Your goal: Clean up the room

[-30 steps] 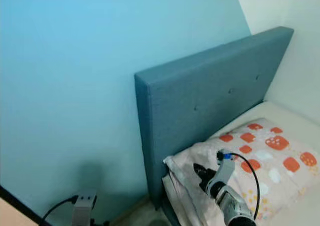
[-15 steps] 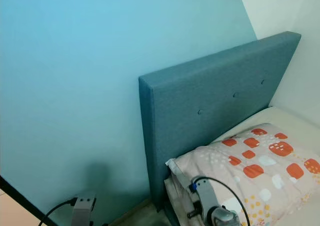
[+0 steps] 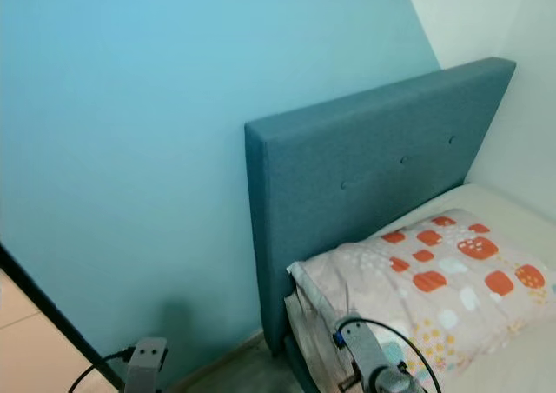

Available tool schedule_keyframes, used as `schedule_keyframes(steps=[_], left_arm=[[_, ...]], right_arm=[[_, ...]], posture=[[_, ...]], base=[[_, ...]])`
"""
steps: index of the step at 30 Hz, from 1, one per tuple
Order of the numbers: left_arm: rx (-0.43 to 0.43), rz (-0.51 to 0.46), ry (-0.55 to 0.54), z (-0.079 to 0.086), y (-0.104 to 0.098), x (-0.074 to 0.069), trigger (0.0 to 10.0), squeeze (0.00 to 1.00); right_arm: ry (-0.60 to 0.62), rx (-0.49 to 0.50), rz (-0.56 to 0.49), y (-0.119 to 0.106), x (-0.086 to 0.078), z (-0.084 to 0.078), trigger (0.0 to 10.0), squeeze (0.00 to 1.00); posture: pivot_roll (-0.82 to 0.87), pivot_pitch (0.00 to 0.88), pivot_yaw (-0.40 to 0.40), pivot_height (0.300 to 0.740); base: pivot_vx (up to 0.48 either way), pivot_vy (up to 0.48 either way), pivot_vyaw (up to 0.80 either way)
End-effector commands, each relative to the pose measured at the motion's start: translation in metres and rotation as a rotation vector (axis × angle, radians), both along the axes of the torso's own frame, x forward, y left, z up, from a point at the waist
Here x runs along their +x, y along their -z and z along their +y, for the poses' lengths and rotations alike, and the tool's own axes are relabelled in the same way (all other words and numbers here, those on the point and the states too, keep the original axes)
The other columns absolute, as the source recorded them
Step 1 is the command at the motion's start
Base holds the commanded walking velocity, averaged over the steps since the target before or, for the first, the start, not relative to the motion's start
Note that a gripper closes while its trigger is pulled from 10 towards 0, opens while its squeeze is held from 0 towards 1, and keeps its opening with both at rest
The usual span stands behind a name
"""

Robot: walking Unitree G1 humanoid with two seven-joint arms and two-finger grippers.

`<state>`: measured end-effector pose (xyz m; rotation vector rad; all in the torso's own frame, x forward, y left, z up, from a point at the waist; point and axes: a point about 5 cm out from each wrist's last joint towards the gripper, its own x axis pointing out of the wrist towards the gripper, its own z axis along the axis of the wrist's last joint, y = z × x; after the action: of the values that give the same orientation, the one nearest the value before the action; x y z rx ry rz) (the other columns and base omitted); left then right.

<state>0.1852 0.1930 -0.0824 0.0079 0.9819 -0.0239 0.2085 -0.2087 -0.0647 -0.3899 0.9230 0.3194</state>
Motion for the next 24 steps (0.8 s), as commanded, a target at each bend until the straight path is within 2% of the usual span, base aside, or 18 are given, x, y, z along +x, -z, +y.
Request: schedule_keyframes(steps=[1, 5, 7, 9, 11, 12, 13, 15, 22, 24], left_arm=[[0.01, 0.019, 0.011, 0.0, 0.001, -0.003, 10.0, 0.0], [0.006, 0.017, 0.018, -0.002, 0.001, -0.002, 10.0, 0.0], [0.007, 0.018, 0.019, -0.002, 0.001, -0.002, 10.0, 0.0], [0.005, 0.02, 0.023, -0.003, 0.002, -0.002, 10.0, 0.0], [0.005, 0.021, 0.023, -0.003, 0.002, -0.003, 10.0, 0.0], [0.003, 0.023, 0.027, -0.005, 0.002, -0.003, 10.0, 0.0], [0.003, 0.023, 0.027, -0.005, 0.002, -0.003, 10.0, 0.0], [0.001, 0.024, 0.03, -0.006, 0.003, -0.003, 10.0, 0.0], [0.0, 0.025, 0.036, -0.006, 0.003, -0.004, 10.0, 0.0], [0.001, 0.026, 0.041, -0.006, 0.003, -0.004, 10.0, 0.0]], right_arm=[[0.067, -0.015, 0.062, 0.01, -0.017, -0.004, 10.0, 0.0], [0.241, 0.003, 0.157, 0.026, -0.052, -0.011, 10.0, 0.0], [0.245, 0.001, 0.17, 0.027, -0.056, -0.012, 10.0, 0.0], [0.257, -0.004, 0.21, 0.033, -0.07, -0.012, 10.0, 0.0], [0.26, -0.005, 0.218, 0.034, -0.073, -0.012, 10.0, 0.0], [0.295, -0.006, 0.267, 0.039, -0.09, -0.012, 10.0, 0.0], [0.295, -0.006, 0.267, 0.039, -0.09, -0.012, 10.0, 0.0], [0.322, -0.003, 0.309, 0.043, -0.103, -0.013, 10.0, 0.0], [0.346, -0.005, 0.337, 0.046, -0.114, -0.011, 10.0, 0.0], [0.362, -0.003, 0.332, 0.047, -0.114, -0.008, 10.0, 0.0]], posture=[[-0.01, 0.0, -0.042, 0.74], [-0.02, 0.0, -0.043, 0.74], [-0.02, 0.0, -0.043, 0.74], [-0.02, 0.0, -0.043, 0.74], [-0.02, 0.0, -0.043, 0.74], [-0.03, 0.0, -0.043, 0.74], [-0.03, 0.0, -0.043, 0.74], [-0.02, 0.0, -0.044, 0.74], [-0.03, 0.0, -0.038, 0.74], [-0.03, 0.0, -0.034, 0.74]], base=[[-0.364, 0.0, 0.0], [-0.36, 0.0, 0.0], [-0.356, 0.0, 0.0], [-0.36, 0.0, 0.0], [-0.364, 0.0, 0.0], [-0.36, 0.0, 0.0], [-0.36, 0.0, 0.0], [-0.36, 0.0, 0.0], [-0.36, 0.0, 0.0], [-0.36, 0.0, 0.8]])
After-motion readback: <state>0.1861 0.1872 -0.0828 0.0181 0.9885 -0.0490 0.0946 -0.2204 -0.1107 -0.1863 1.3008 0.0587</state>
